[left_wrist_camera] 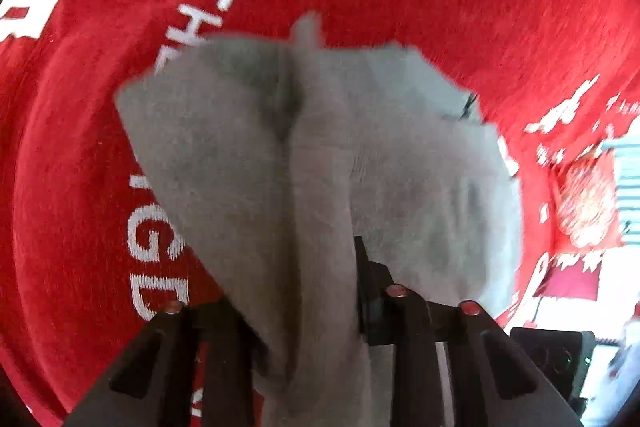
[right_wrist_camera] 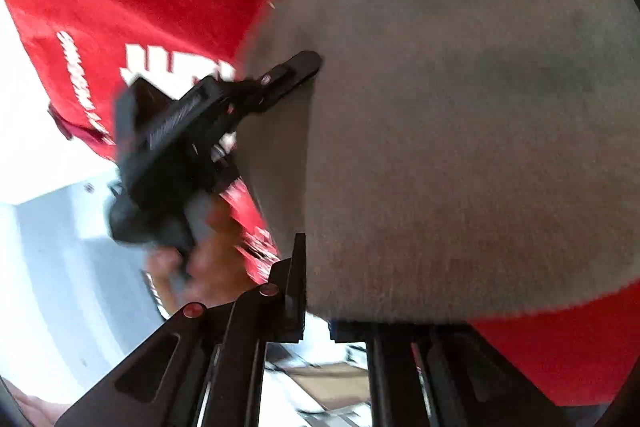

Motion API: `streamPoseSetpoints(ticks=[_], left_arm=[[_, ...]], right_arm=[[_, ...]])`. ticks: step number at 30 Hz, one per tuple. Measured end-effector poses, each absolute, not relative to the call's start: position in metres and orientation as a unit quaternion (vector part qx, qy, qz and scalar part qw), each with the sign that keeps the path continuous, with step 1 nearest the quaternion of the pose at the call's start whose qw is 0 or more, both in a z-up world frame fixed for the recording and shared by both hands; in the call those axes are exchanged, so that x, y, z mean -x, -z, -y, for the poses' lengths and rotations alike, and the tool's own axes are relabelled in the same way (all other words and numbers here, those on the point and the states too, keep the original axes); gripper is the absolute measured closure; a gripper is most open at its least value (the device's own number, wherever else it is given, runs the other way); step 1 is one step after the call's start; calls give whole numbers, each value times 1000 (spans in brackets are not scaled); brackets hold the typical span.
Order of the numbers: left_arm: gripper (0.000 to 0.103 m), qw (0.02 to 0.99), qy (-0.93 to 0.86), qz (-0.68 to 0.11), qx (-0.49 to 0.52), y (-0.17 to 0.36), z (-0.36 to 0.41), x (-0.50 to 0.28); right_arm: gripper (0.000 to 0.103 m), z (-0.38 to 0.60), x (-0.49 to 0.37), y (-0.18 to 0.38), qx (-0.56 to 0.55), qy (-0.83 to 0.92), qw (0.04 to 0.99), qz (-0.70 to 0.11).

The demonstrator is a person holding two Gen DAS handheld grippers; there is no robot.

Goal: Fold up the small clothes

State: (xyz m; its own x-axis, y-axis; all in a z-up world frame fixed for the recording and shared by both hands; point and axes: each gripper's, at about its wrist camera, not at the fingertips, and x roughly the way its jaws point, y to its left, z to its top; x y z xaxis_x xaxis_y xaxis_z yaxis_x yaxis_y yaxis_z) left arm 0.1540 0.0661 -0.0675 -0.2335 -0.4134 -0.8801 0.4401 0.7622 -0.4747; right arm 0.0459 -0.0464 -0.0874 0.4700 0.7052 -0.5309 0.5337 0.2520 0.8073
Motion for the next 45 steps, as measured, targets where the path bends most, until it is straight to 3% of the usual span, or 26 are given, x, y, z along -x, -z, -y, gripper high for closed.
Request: streamPoseSetpoints(ticks=[3, 5, 7, 8, 9, 11, 12, 17, 22, 30, 38, 43, 44, 45], left_arm=[[75, 623, 347, -701, -19, 69, -67, -150], [75, 625, 343, -701, -18, 69, -67, -150], [75, 627, 338, -702, -17, 69, -72, -150], [75, 629, 335, -701, -19, 69, -71, -150], [75, 631, 334, -700, -22, 69, -69, -149], [75, 638, 329, -695, -31, 68, -64, -146], [75, 643, 326, -692, -34, 68, -63, -145], [80, 665, 311, -677, -47, 55, -54, -134], [80, 682, 336, -650, -22, 6, -32, -123], [80, 687, 409, -597, -69, -59, 88, -74], [78, 661, 440, -580, -184, -21, 217, 11], [77, 647, 421, -602, -206, -1, 229, 24], [70, 651, 421, -596, -208, -4, 230, 26], [48, 658, 423, -587, -207, -10, 228, 27]], right_arm=[[89, 52, -33, 83, -558, -62, 597, -572], [78, 65, -24, 69, -541, -62, 606, -580], [53, 88, -18, 51, -526, -55, 631, -567], [51, 101, -18, 42, -516, -43, 648, -559], [51, 116, -21, 35, -502, -25, 667, -550], [71, 142, -34, 31, -469, 9, 697, -542], [100, 148, -42, 33, -458, 22, 702, -546], [102, 165, -77, 85, -422, 29, 689, -588], [103, 169, -82, 82, -417, -2, 695, -586], [101, 244, -20, 61, -510, -18, 691, -513], [97, 318, 66, 99, -611, 29, 646, -456], [97, 326, 87, 126, -674, 27, 606, -421], [97, 329, 90, 130, -688, 24, 599, -409], [88, 331, 91, 133, -702, 20, 592, -395]])
